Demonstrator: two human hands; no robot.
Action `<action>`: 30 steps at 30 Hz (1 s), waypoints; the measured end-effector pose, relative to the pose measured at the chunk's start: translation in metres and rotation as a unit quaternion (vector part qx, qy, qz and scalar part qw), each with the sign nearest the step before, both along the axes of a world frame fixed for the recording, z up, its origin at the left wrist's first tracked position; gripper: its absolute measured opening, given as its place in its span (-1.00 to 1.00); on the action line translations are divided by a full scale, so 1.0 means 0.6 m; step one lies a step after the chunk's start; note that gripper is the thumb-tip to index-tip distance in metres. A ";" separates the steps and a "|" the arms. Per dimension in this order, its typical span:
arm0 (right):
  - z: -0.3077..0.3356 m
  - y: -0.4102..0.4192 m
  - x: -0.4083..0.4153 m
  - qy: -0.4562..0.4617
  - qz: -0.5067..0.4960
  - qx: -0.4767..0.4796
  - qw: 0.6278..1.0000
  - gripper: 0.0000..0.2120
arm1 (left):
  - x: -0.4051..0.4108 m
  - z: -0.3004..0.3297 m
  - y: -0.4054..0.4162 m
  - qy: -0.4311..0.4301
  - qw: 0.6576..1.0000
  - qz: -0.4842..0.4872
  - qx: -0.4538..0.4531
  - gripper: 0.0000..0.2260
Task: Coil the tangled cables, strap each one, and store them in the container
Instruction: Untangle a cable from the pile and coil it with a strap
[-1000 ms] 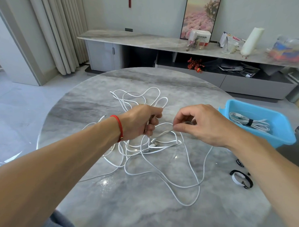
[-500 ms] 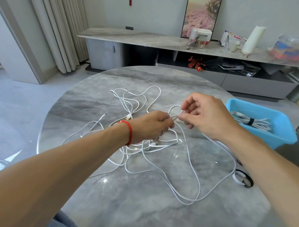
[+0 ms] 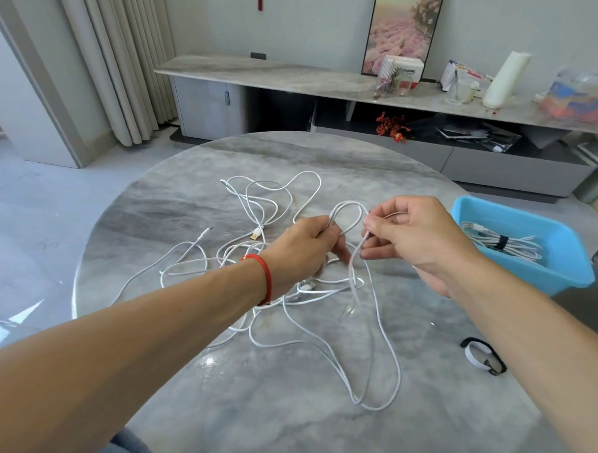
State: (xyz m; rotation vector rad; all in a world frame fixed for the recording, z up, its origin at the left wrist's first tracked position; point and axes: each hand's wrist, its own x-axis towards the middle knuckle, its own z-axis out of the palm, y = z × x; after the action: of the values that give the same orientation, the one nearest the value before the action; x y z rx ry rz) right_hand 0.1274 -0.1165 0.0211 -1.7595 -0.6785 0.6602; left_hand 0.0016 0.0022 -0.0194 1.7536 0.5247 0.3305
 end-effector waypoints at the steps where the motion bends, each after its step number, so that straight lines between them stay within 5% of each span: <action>1: -0.001 0.001 -0.003 0.018 -0.005 0.014 1.000 -0.94 | 0.001 0.002 -0.005 -0.011 1.000 0.004 -0.024 -0.78; 19: -0.010 0.002 -0.001 -0.008 0.009 0.022 1.000 -0.83 | -0.007 0.023 -0.010 0.016 0.998 -0.044 -0.035 -0.73; 26: -0.010 0.001 0.006 -0.250 -0.013 -0.082 0.965 -0.79 | -0.012 0.026 -0.008 0.037 0.993 -0.110 -0.007 -0.74; 30: -0.010 0.000 0.004 -0.246 -0.020 -0.065 0.967 -0.79 | -0.011 0.024 -0.007 0.032 0.993 -0.100 -0.045 -0.80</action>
State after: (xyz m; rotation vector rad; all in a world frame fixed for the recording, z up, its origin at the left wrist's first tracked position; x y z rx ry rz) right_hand 0.1299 -0.1166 0.0153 -2.0777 -0.9487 0.2369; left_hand -0.0048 -0.0018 -0.0053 1.7174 0.3984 0.1093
